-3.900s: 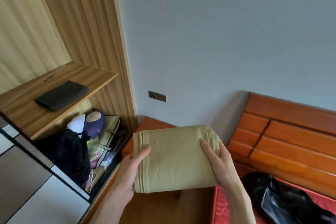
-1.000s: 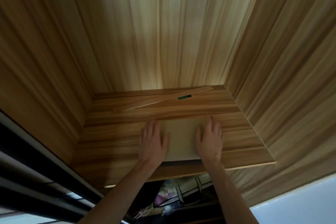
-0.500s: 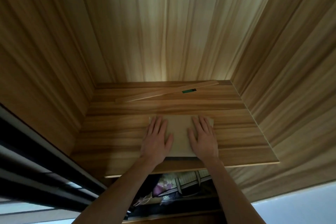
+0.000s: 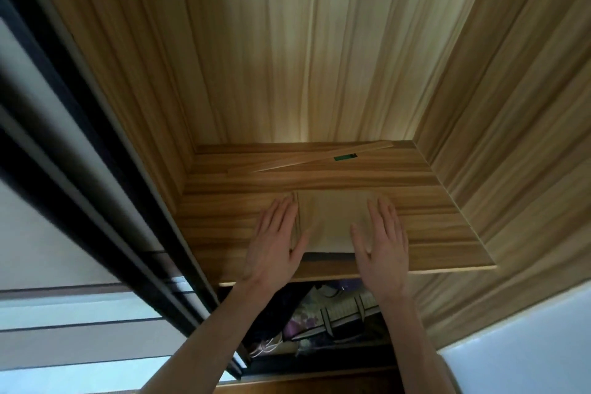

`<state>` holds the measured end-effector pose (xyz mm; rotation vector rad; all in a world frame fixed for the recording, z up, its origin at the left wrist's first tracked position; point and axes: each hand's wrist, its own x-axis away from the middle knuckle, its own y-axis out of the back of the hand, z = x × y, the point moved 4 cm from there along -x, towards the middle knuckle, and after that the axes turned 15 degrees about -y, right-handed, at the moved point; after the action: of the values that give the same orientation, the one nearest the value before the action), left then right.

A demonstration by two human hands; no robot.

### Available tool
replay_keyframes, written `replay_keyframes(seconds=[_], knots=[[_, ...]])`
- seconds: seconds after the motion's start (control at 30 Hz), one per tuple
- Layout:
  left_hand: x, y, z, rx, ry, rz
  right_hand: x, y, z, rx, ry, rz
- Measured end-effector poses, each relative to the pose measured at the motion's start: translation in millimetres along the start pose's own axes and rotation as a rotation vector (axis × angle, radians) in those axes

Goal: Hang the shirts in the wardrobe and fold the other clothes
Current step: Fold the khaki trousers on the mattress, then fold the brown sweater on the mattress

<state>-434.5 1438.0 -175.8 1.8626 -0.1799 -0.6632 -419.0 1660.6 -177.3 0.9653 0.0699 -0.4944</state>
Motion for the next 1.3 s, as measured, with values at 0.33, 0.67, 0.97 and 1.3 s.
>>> replay_keyframes(seconds=[0.33,0.67,0.97,1.3], knots=[[134.2,98.7,-33.0,0.005,0.053,-0.27,125.2,47.1,74.5,-0.087,0.118,0.044],[308.0,173.6,-50.1,-0.125,0.279,-0.371,255.2,65.1,148.2,-0.129,0.351,0.19],[486.8,272.9,-35.7,-0.349,0.638,-0.477,385.5,29.5,264.1,-0.204,0.686,0.477],[669.2,360.3,-35.4,-0.597,1.092,-0.569,537.9,-6.6,415.0,-0.345,1.05,0.731]])
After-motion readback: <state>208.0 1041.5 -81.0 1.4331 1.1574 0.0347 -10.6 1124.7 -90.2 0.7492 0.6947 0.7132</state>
